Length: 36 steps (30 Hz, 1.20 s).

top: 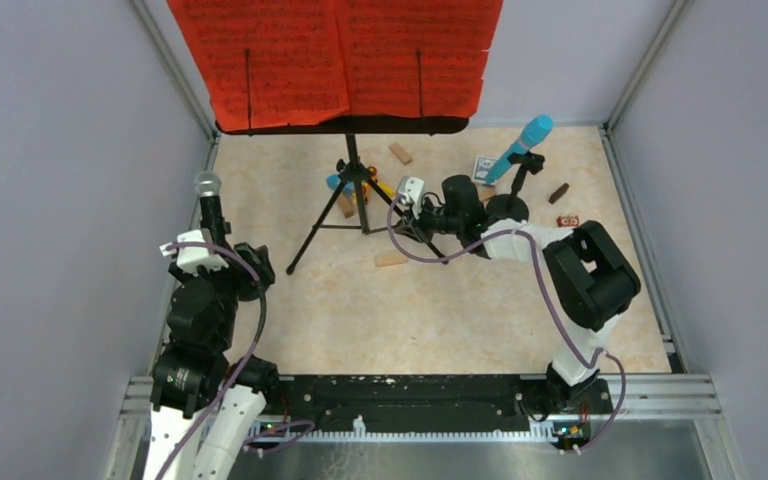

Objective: Pack up the instrument practice props

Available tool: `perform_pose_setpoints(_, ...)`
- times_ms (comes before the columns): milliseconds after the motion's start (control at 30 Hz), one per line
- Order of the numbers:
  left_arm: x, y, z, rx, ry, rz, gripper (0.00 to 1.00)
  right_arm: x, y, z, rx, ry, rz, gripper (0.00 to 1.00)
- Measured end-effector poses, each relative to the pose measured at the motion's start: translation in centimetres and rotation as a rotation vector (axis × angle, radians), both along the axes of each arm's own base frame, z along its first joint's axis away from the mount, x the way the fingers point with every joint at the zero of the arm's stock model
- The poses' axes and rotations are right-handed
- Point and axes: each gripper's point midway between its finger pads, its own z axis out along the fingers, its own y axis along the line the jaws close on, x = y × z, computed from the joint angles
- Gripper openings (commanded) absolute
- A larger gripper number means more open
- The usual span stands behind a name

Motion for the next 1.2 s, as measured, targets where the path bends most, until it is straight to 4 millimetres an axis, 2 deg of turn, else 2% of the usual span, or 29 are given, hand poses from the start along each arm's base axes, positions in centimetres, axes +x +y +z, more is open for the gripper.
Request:
perform_pose_setpoints(333, 0.0, -0.1, 0.0, 0.001, 0.001, -0.007, 0.99, -1.4, -4.5, -0.3, -0.02, 0.025, 0.008, 0.01)
perform_pose_setpoints(367, 0.0, -0.1, 0.0, 0.001, 0.001, -0.007, 0.99, -1.5, -4.9, -0.3, -0.023, 0.028, 0.01, 0.04)
perform_pose_setpoints(467, 0.0, -0.2, 0.0, 0.0, 0.001, -0.009, 0.99, -1.6, -5.5, -0.3, -0.032, 0.035, 0.008, 0.36)
perform_pose_setpoints(567, 0.0, -0.4, 0.0, 0.0, -0.002, -0.022, 0.99, -1.7, -5.8, -0.5, -0.046, 0.05, 0.0, 0.58)
perform_pose_setpoints(600, 0.1, -0.5, 0.1, -0.001, -0.006, -0.029, 0.99, -1.8, -6.0, -0.6, -0.049, 0.057, -0.008, 0.62)
perform_pose_setpoints(700, 0.1, -1.1, 0.5, -0.006, -0.023, -0.064, 0.99, -2.0, -6.8, -0.4, -0.06, 0.066, -0.031, 0.67)
perform_pose_setpoints(733, 0.1, -1.3, 0.7, -0.007, -0.028, -0.077, 0.99, -2.0, -6.9, -0.1, -0.059, 0.064, -0.04, 0.68)
perform_pose_setpoints(800, 0.0, -1.8, 1.1, -0.008, -0.039, -0.106, 0.99, -2.1, -7.2, 1.2, -0.049, 0.049, -0.057, 0.76)
perform_pose_setpoints(900, -0.2, -2.4, 2.8, -0.001, -0.068, -0.147, 0.99, -2.1, -7.7, 4.5, -0.008, -0.001, -0.097, 0.77)
perform_pose_setpoints(1033, -0.8, -3.0, 7.6, 0.008, -0.153, -0.193, 0.99, -3.2, -8.8, 8.8, 0.066, -0.064, -0.158, 0.77)
perform_pose_setpoints(1200, -1.4, -4.1, 13.2, 0.02, -0.26, -0.267, 0.99, -6.3, -10.8, 12.9, 0.185, -0.085, -0.244, 0.77)
